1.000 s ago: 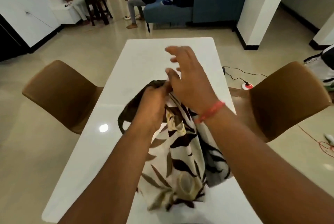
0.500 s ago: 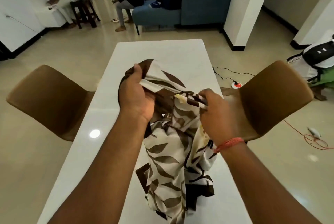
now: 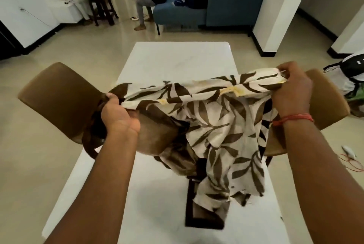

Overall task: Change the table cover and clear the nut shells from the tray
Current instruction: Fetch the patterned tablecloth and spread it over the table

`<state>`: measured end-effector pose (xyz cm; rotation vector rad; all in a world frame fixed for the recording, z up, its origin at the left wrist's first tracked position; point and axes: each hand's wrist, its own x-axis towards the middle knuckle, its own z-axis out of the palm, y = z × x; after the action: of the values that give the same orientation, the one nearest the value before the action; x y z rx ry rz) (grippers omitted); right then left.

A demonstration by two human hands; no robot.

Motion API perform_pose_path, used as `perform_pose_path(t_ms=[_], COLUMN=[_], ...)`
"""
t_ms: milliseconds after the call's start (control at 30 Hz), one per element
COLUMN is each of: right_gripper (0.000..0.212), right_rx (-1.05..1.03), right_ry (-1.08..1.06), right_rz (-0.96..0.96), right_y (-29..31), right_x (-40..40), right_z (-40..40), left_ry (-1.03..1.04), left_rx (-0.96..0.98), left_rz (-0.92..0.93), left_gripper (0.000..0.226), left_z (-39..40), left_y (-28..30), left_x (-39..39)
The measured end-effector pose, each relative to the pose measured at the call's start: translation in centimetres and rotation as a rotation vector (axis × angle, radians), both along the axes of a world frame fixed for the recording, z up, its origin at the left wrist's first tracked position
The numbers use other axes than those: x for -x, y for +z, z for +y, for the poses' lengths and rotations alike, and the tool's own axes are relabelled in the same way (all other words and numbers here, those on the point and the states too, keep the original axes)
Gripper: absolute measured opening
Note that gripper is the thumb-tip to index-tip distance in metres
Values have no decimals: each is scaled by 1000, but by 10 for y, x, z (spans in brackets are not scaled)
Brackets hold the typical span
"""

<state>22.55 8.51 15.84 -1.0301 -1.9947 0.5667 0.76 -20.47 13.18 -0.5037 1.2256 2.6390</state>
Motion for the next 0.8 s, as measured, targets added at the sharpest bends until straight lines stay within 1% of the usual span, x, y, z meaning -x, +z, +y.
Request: perform_pose_path(t_ms=[33,100,167,200,233,300,333,367,400,433,500,567,633,667,733,767,800], right_gripper=[33,37,31,26,22,18,20,22,22,21,22,22,20,22,29,34,38], right_rx=[56,125,131,126,115,54,20,-6,-40,-90,-192,-188,-120,-83,-26,-5,14], right_ry=[89,328,530,601,656,726,745,749,735,709,602,445,313,258,132,62,4], right_rz=[-50,-201,-305,-326,-336,-369,-386,-393,-399,-421,-498,-548,-537,-513,-432,-384,-337], right_y=[0,-1,-3,-5,-7,-8,-6,-5,-4,-4,-13,-26,-38,-43,-46,-45,-44], right_x=[6,21,38,46,54,67,71,72,72,70,63,55,46,40,26,19,14], right_z=[-8,-32,-64,-80,-94,-115,-119,-118,-111,-102,-78,-57,-42,-36,-26,-22,-20], left_ry=[-65,-268,-503,-613,-735,-997,-1035,-1016,-941,-846,-718,-681,-617,-553,-358,-228,-126], left_rx=[51,183,348,431,536,778,869,899,910,894,805,686,604,562,457,433,447], left_rz=[-10,-4,93,189,342,714,815,838,833,803,708,687,686,627,411,297,225], left_gripper=[28,33,39,41,43,38,34,26,17,14,17,17,17,17,14,10,7], left_z=[1,7,13,15,16,20,23,24,22,17,4,-8,-16,-21,-33,-42,-51], left_y=[-5,-13,-17,-17,-15,-11,-12,-9,-5,-2,0,0,-6,-10,-21,-29,-36], left_x=[-4,-19,-38,-48,-58,-76,-81,-82,-79,-73,-58,-45,-34,-30,-17,-9,-2])
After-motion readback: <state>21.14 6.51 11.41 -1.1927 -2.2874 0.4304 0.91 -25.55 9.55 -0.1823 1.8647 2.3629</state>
